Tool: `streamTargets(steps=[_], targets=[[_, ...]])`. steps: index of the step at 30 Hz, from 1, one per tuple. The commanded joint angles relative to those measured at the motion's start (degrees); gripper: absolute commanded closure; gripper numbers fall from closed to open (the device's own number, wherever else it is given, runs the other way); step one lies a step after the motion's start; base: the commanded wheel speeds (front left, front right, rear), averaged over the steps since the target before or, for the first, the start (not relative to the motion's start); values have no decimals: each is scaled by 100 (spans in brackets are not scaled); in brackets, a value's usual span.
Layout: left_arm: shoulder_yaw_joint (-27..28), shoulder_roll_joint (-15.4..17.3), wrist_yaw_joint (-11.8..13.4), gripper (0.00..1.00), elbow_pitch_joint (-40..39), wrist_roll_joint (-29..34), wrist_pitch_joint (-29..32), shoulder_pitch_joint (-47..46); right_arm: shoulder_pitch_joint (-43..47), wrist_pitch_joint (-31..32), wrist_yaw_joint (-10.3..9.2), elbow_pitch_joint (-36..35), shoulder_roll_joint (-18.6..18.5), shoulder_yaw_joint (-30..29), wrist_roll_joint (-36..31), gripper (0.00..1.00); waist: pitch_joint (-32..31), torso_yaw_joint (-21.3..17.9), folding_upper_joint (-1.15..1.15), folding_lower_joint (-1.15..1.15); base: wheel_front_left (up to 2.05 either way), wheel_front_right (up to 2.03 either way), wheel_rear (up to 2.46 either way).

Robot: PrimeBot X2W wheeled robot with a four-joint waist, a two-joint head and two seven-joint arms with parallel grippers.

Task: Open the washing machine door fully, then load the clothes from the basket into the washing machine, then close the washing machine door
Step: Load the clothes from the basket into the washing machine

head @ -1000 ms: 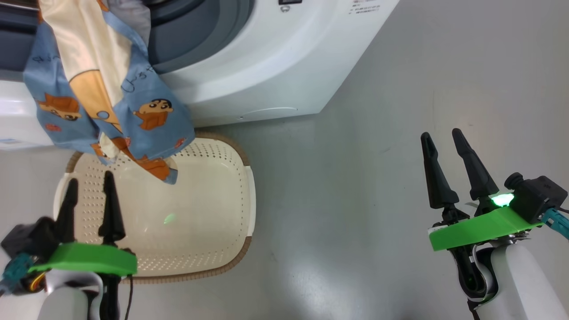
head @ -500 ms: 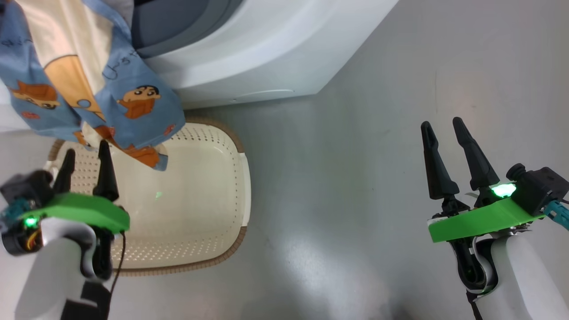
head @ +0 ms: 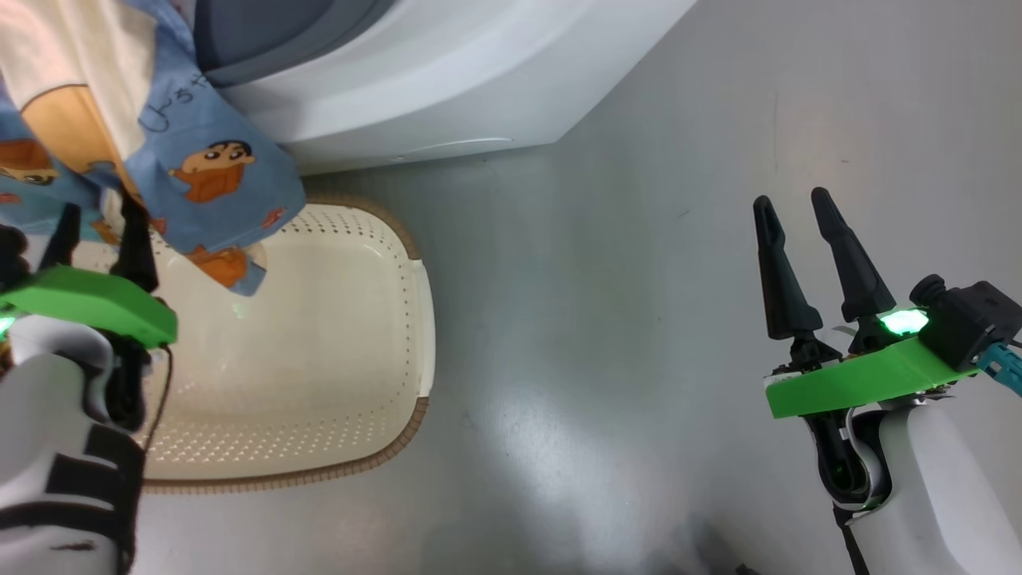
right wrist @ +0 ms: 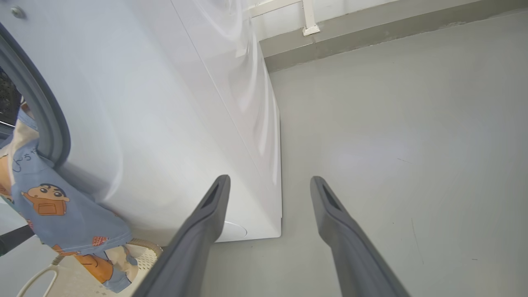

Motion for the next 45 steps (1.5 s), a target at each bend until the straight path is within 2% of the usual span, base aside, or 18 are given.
streamTargets(steps=[1, 10, 11, 12, 13, 14, 23, 37, 45], targets=[[120, 333, -14, 0, 74, -67, -30, -81, 16, -27, 14, -138, 33, 134, 10, 0, 32, -31, 0, 0, 0, 0, 0], [-407, 550, -14, 0, 284, -282, -30, -333, 15, -27, 14, -121, 48, 171, 3, 0, 11, -74, 0, 0, 0, 0, 0], [-454, 567, -14, 20, 282, -339, -30, -339, 21, -27, 14, -121, 46, 171, 1, 0, 3, -71, 0, 0, 0, 0, 0], [-503, 581, -14, 51, 270, -394, -30, -341, 26, -27, 14, -120, 45, 171, 0, 0, -5, -69, 0, 0, 0, 0, 0], [-594, 597, -14, 90, 233, -508, -30, -329, 36, -27, 14, -119, 39, 172, -2, 0, -24, -60, 0, 0, 0, 0, 0], [-639, 601, -14, 100, 211, -558, -30, -316, 41, -27, 14, -118, 36, 170, -3, 0, -33, -53, 0, 0, 0, 0, 0], [-821, 562, -14, 100, -319, -873, -30, 8, 93, -27, 14, -114, 18, 147, -13, 0, -143, 35, 0, 0, 0, 0, 0], [-334, 171, -14, 100, -2489, -763, -30, 882, 170, -27, 14, -108, 84, 124, -6, 0, -299, 199, 0, 0, 0, 0, 0], [-351, 276, -14, 100, -3372, -901, -30, 708, 187, -27, 14, -91, 141, 111, 23, 0, -325, 180, 0, 0, 0, 0, 0]])
